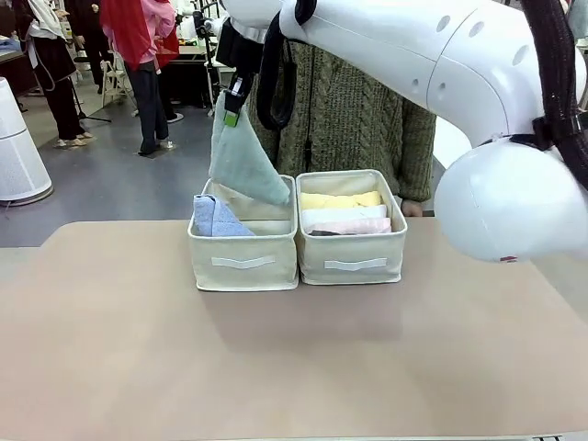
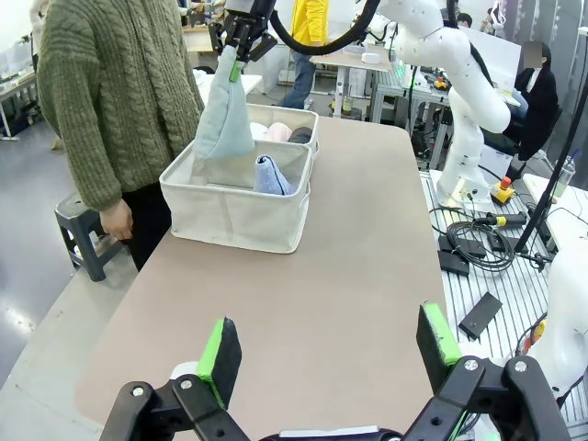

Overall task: Sort the towels based on their folding style.
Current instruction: Pick up another triangle-folded towel from the table and place it in the left Fabric basket.

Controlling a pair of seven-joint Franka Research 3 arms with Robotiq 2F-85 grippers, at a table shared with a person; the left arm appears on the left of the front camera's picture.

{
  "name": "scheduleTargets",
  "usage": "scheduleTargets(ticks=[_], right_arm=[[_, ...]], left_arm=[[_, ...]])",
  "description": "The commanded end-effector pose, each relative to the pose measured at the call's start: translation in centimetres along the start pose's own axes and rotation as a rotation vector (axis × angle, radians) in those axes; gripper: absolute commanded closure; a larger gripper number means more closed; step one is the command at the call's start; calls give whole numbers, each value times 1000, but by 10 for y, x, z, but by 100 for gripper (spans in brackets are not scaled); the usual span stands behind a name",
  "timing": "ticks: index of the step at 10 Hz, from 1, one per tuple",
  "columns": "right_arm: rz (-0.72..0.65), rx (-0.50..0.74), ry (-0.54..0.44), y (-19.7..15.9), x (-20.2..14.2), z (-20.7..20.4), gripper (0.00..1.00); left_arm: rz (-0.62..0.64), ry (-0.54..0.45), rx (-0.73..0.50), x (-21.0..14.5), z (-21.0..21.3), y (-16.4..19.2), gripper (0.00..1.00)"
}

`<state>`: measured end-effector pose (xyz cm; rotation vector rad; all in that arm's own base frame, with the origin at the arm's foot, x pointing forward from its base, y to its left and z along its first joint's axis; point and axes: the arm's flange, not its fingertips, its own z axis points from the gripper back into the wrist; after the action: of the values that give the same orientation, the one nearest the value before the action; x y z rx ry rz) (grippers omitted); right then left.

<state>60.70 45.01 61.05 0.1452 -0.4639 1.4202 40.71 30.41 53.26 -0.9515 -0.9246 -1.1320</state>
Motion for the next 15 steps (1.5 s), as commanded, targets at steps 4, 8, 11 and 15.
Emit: scheduleTargets(ticks=[4, 8, 11, 15], right_arm=[[15, 72, -4, -16, 12, -18, 82], [11, 126, 17, -18, 8, -40, 82], [12, 164, 28, -19, 2, -54, 82], [42, 192, 58, -24, -2, -83, 82]], left_arm=[[-6, -12, 8, 2, 0, -2, 0], [-6, -12, 8, 2, 0, -2, 0], [-6, -12, 8, 2, 0, -2, 0], [-6, -12, 8, 2, 0, -2, 0]])
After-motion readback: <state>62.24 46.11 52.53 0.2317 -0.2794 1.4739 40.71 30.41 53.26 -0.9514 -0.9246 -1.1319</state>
